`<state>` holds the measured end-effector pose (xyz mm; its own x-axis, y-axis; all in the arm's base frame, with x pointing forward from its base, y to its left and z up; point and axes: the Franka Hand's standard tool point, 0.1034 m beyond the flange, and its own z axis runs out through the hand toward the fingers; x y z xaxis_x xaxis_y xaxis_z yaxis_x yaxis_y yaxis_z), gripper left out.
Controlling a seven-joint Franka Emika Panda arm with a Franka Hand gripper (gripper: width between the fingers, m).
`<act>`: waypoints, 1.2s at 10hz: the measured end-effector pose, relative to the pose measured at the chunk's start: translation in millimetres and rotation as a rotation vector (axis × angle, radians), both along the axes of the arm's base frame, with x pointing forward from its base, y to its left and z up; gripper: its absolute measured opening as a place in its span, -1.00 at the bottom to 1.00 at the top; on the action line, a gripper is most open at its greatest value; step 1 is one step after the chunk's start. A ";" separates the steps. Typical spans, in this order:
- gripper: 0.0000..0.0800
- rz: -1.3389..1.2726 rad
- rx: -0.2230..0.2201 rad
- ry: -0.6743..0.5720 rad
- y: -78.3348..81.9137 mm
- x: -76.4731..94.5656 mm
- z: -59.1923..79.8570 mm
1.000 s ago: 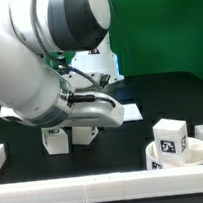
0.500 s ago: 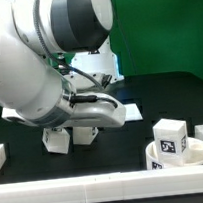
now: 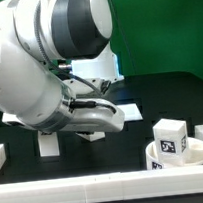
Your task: Assemble stool
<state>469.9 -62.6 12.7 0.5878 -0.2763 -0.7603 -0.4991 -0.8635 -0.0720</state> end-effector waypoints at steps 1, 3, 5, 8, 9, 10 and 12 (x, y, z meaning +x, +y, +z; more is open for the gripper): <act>-0.96 0.000 -0.001 -0.006 -0.8 3.1 1.7; -0.99 0.001 -0.003 -0.013 -1.9 6.5 2.6; -1.00 0.006 0.000 -0.014 -1.5 6.6 3.0; -0.50 0.183 0.040 -0.036 16.2 12.3 11.1; -0.06 0.204 0.036 -0.043 22.0 15.2 13.6; -0.06 0.199 0.038 -0.042 21.2 14.5 12.6; 0.40 0.198 0.038 -0.041 20.5 14.1 12.1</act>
Offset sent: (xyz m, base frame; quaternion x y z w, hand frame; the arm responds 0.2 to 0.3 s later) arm 0.0000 0.0000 0.0000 0.0000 0.0000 0.0000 1.0000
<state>484.0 -42.1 24.8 0.6587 -0.1235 -0.7422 -0.3156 -0.9408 -0.1235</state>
